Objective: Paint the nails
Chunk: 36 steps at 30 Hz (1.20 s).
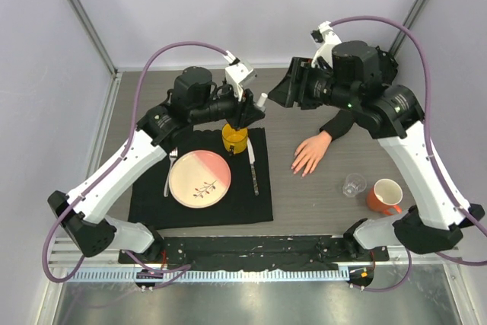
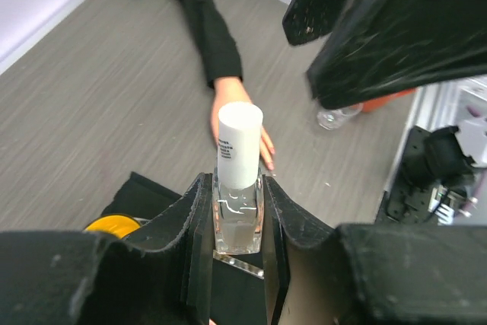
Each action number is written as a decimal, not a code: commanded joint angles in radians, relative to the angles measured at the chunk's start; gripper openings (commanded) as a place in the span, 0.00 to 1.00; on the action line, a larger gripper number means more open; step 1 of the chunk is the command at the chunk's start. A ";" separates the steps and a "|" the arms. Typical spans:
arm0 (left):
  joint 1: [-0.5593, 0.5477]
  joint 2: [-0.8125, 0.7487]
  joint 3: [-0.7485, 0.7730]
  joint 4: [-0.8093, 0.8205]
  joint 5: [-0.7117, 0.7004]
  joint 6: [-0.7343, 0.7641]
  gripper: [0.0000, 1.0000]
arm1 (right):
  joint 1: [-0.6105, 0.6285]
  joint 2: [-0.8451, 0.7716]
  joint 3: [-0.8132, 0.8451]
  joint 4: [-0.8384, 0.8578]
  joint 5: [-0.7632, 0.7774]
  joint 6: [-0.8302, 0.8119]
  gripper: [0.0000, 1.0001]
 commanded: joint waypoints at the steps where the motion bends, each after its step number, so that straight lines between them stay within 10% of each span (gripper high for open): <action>1: -0.009 0.020 0.050 0.038 -0.088 0.019 0.00 | 0.013 0.038 0.083 -0.026 0.087 0.057 0.57; 12: -0.059 0.061 0.088 0.009 -0.111 0.085 0.00 | 0.036 0.081 0.005 0.012 0.039 0.077 0.56; 22: -0.070 0.050 0.096 -0.008 -0.083 0.085 0.00 | 0.044 0.056 -0.105 0.038 -0.031 0.078 0.22; 24: -0.070 0.031 0.080 -0.011 -0.016 0.096 0.00 | 0.044 0.030 -0.144 0.035 -0.047 0.046 0.01; 29: -0.055 -0.055 -0.002 0.024 0.381 0.091 0.00 | 0.044 -0.097 -0.363 0.110 -0.381 -0.330 0.01; 36: -0.009 -0.046 -0.053 0.201 0.779 -0.243 0.00 | 0.044 -0.289 -0.576 0.259 -0.617 -0.332 0.01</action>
